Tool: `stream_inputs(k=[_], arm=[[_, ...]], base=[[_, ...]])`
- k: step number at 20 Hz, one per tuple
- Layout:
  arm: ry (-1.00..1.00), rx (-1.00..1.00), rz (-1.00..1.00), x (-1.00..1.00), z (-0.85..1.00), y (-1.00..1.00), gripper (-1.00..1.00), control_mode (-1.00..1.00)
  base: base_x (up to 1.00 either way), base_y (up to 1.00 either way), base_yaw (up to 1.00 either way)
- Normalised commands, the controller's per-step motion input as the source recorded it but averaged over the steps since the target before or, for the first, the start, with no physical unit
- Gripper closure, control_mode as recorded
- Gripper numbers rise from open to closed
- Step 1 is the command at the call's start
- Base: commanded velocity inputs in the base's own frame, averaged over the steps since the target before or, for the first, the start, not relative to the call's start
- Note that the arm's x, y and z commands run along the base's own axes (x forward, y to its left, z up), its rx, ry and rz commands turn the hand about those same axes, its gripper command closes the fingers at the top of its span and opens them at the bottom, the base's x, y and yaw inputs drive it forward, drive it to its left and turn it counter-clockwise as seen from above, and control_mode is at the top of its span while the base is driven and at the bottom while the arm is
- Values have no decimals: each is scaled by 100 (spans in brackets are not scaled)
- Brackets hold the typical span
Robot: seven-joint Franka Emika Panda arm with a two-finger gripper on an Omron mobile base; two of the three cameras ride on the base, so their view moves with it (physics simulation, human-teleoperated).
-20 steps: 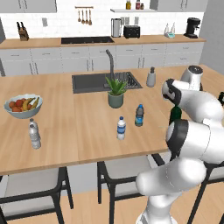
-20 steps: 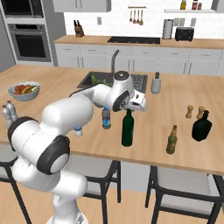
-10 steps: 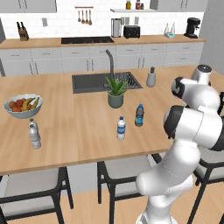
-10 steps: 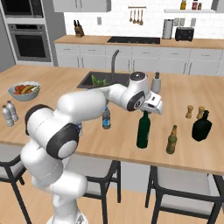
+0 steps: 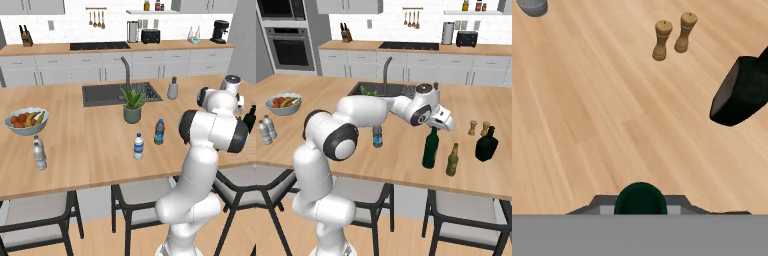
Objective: Move the plastic bottles in the middle to the plastics group, and the glass bottles in the middle to the glass group.
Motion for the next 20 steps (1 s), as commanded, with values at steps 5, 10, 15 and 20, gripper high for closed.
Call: stream_inputs(k=[5,10,15,20], arm=[[0,2,-4,46,-14,-49,100,-100],[0,1,-8,35,-24,-37,100,-100],[-13,-3,-4,1,-32,-6,100,-100],[-4,-5,0,0,0,0,100,-100]], base=[[0,0,0],[0,0,0],[0,0,0],[0,0,0]])
